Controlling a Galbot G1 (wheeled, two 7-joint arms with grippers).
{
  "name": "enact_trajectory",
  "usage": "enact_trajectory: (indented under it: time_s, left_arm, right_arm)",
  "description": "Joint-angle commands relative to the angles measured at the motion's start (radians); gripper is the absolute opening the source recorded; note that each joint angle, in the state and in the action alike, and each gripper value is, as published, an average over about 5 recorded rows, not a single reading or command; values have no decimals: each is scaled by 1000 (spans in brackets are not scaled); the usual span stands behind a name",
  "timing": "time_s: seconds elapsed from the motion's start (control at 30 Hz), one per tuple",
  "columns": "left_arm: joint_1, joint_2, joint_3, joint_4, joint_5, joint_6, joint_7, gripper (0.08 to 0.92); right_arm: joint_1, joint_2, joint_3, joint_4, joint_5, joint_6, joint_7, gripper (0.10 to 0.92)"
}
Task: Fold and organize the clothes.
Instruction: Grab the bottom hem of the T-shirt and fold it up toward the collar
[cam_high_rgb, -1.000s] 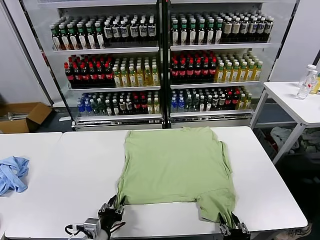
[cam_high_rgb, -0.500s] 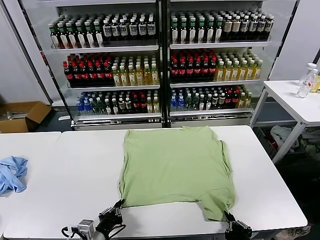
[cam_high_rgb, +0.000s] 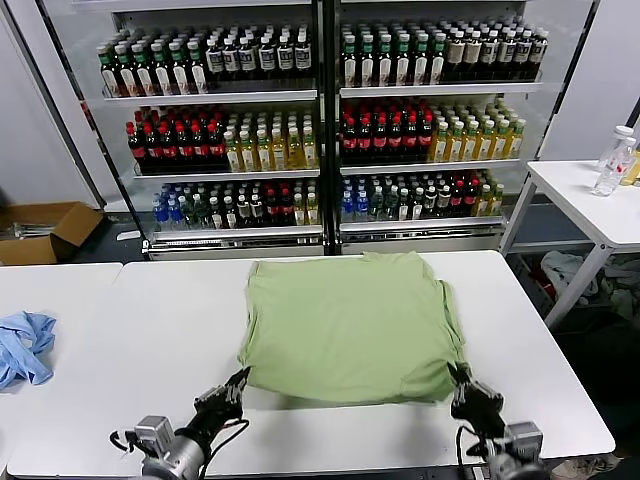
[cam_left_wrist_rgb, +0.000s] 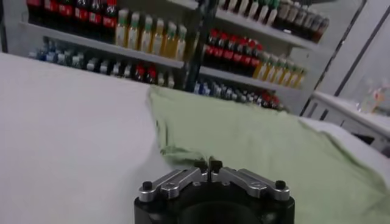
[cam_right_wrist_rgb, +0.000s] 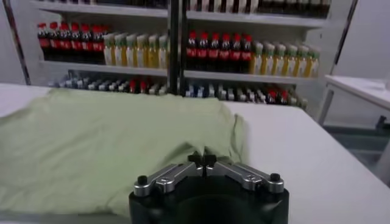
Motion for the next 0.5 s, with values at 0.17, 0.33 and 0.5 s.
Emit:
enact_trajectory:
  time_s: [0.17,0.33,0.5]
  left_arm:
    - [-310,4,43,279,-117,-16,-27,87]
    - [-340,-10,84,329,-64,-21,-32,87]
    - [-334,-28,101,329,-16,-22,-34,118]
  right_arm:
    - [323,-35,-110,-272,15,1,0,107]
    - [350,-22,-159,-301,-48,-16,-16,107]
    - [329,-12,-182,-283,-101,-44,-66,173]
